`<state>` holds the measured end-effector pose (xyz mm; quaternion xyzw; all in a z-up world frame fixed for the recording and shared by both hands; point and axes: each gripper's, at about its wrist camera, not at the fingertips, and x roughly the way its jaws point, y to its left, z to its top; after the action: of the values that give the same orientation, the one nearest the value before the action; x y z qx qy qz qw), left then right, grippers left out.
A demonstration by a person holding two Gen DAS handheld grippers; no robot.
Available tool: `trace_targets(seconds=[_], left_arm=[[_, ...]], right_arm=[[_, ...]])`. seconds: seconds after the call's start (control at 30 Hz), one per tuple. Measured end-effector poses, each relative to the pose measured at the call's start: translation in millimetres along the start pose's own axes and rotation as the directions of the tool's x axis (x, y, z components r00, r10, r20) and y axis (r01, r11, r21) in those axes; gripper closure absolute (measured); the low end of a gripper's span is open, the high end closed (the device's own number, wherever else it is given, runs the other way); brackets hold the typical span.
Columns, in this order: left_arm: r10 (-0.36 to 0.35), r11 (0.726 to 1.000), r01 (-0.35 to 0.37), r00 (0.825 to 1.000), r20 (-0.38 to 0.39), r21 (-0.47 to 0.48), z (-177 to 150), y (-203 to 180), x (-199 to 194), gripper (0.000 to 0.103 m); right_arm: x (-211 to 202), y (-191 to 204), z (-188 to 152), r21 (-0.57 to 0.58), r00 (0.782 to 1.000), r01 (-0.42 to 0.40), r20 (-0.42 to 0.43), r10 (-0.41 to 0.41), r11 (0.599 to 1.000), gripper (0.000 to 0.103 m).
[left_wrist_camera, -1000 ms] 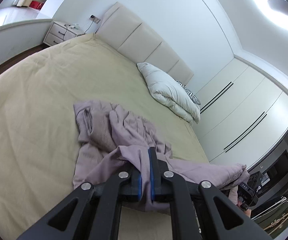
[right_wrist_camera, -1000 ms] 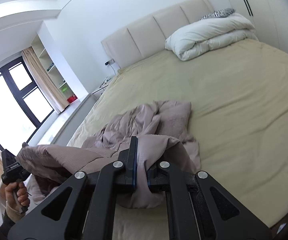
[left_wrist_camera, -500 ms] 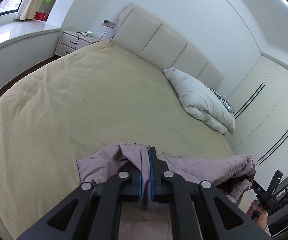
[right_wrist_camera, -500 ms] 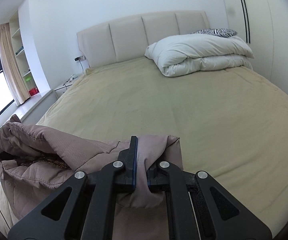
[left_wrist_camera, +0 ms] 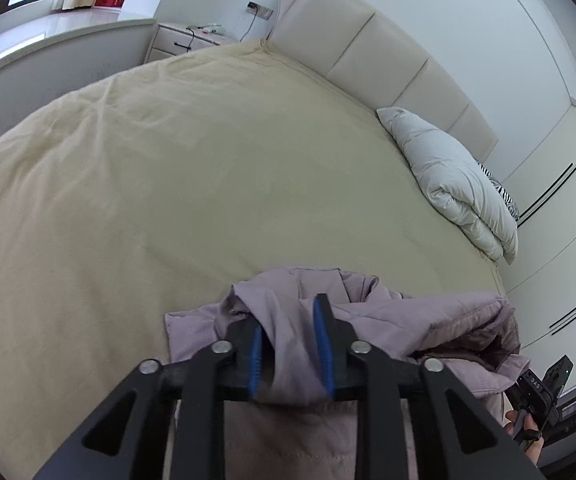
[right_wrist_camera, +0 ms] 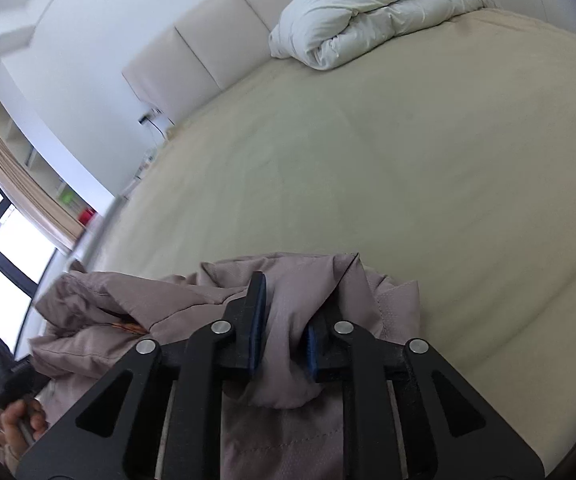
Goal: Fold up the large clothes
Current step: 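Lift the hem with both grippers and fold it over onto the coat body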
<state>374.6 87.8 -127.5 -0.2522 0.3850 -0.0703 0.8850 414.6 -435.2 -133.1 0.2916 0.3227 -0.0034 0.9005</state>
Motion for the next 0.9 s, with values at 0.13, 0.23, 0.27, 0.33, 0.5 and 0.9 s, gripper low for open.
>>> trace_targets(seconds=[0.13,0.23,0.27,0.33,0.5,0.9], left_arm=[[0.021,0.999,-0.027,0.981,0.194,0.030,2,-16,-64,0.045],[0.022,0.986,-0.057,0.976,0.218,0.158,-7,-49,-75,0.045],[0.031,0.975,-0.078,0.976,0.218,0.209,-14,-62,-73,0.045],[0.043,0.951,-0.099,0.981,0.190,0.293,-29,-84,-62,0.045],[0.140,0.864,-0.176,0.984,0.111,0.471,-58,-120,-7,0.045],[0.279,0.841,-0.251,0.960,0.013,0.479,-48,-102,100,0.042]], right_arm=[[-49,9,-5,0.014,0.993,-0.032,0.111,0.031,0.999,0.024],[-56,45,-11,-0.090,1.000,-0.005,0.030,0.008,0.996,0.024],[-54,64,-18,-0.146,1.000,-0.002,-0.013,0.000,0.989,0.024],[-43,113,-39,-0.315,0.996,0.021,-0.075,-0.047,0.949,0.025],[-5,198,-100,-0.609,0.973,0.063,-0.138,-0.184,0.791,0.040],[105,169,-82,-0.562,0.945,0.124,-0.184,-0.270,0.818,0.047]])
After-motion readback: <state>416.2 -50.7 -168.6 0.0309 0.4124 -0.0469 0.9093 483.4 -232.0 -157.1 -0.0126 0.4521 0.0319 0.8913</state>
